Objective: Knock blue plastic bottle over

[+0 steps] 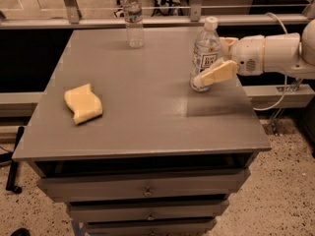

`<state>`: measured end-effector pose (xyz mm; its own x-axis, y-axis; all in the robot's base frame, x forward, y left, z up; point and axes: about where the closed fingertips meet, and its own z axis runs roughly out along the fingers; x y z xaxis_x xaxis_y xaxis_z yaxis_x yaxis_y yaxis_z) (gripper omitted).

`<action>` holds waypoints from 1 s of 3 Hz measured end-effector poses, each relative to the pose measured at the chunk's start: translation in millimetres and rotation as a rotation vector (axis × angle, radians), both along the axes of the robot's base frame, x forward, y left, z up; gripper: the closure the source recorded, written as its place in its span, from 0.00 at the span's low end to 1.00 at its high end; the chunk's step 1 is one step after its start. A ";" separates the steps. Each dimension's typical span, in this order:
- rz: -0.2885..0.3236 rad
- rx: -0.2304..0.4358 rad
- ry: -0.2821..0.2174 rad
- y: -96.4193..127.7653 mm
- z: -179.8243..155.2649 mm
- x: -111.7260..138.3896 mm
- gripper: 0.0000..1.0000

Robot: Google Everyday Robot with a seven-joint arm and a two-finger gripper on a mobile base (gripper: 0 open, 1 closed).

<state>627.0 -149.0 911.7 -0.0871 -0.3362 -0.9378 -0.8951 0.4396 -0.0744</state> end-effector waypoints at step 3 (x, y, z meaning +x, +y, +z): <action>0.268 0.144 -0.055 85.2 7.3 -25.8 0.49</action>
Offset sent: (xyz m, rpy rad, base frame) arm -0.0255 0.0726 0.0074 0.2066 -0.0486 0.2572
